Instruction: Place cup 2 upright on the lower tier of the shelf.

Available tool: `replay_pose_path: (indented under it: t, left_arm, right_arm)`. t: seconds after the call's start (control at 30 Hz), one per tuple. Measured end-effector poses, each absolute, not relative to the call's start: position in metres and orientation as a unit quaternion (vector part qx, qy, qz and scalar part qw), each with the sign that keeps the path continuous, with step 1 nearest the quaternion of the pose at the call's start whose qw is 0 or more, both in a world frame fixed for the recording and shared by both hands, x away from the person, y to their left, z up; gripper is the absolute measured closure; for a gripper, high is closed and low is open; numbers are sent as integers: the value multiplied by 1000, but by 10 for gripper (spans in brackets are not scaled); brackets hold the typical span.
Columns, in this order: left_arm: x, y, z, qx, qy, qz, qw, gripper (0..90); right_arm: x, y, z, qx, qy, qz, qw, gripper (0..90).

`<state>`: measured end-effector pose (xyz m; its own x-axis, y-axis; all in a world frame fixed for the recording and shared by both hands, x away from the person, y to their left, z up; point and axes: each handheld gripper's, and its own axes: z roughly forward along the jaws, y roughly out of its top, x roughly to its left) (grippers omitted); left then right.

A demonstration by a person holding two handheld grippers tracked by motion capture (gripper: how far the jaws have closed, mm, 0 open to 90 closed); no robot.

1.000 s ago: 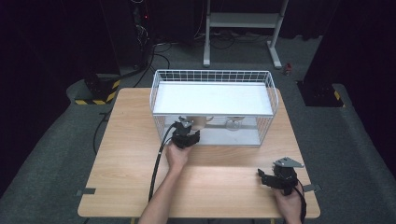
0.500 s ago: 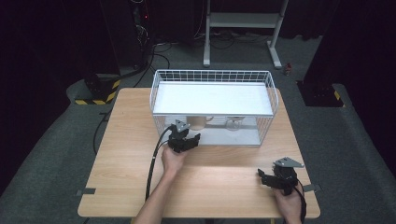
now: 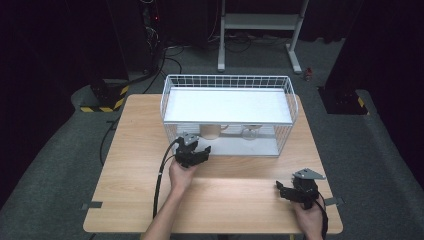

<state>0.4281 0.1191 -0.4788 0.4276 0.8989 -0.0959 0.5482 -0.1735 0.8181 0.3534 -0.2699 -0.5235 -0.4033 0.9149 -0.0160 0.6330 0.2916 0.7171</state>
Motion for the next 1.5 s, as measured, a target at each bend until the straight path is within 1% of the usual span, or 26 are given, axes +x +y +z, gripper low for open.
replay_pose_path:
  t: [0.37,0.5,0.63,0.97,1.5]
  left_arm:
    - [416,130,-476,732,492,222,417,409]
    - [414,133,-476,728,496,216,421,391]
    - [411,135,-477,732,495,220,414,379]
    - [401,143,-474,726,494,226,422,355]
    - [386,161,-471,718,497,222,434,324]
  right_arm:
    - [353,-270,-524,501,773,322,219,222]
    - [353,-270,-523,501,773,322,219,222]
    - [353,-270,-524,500,773,322,219,222]
    - [353,-270,-524,501,773,322,219,221]
    - [353,-270,-524,501,773,323,219,221]
